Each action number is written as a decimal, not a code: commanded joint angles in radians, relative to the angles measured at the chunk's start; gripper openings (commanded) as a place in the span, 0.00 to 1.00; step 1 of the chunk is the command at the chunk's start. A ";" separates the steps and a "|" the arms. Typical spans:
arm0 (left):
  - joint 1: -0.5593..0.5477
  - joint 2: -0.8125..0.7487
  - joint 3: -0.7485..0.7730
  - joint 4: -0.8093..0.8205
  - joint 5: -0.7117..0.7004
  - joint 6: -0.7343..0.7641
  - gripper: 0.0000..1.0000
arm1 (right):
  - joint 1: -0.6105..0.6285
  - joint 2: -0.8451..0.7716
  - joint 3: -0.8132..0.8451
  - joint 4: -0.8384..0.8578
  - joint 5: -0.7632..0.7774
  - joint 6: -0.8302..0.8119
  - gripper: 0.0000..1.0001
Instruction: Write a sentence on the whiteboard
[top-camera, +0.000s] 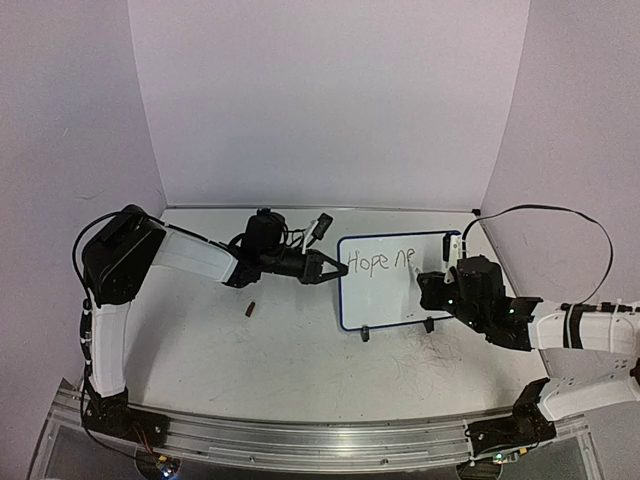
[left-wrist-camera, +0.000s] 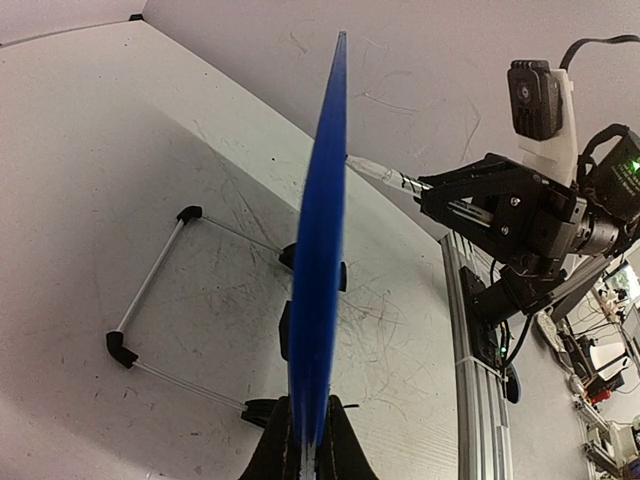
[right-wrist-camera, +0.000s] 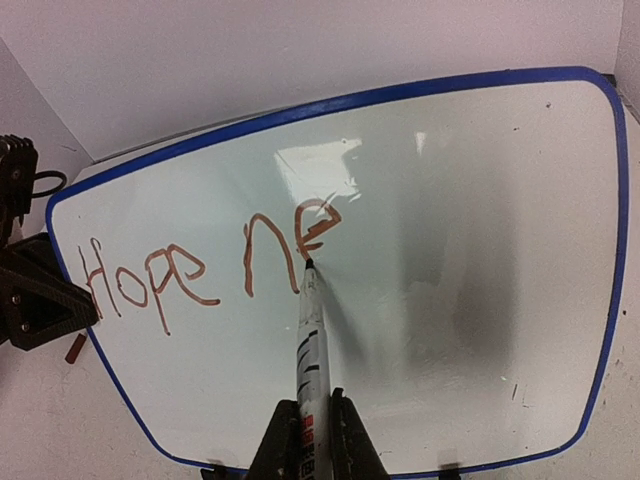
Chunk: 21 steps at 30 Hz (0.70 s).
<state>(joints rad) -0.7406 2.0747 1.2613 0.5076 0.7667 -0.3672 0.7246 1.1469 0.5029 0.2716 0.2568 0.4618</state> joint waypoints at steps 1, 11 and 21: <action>0.003 -0.061 -0.023 -0.012 0.008 0.016 0.00 | -0.007 0.016 -0.011 -0.088 0.008 0.029 0.00; 0.003 -0.067 -0.031 -0.012 0.008 0.017 0.00 | -0.006 0.016 -0.001 -0.118 0.032 0.043 0.00; 0.004 -0.064 -0.041 -0.012 0.002 0.017 0.00 | -0.007 -0.068 0.006 -0.049 0.057 -0.020 0.00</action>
<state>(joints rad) -0.7414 2.0617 1.2468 0.5080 0.7561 -0.3665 0.7253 1.1345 0.5030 0.2069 0.2697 0.4852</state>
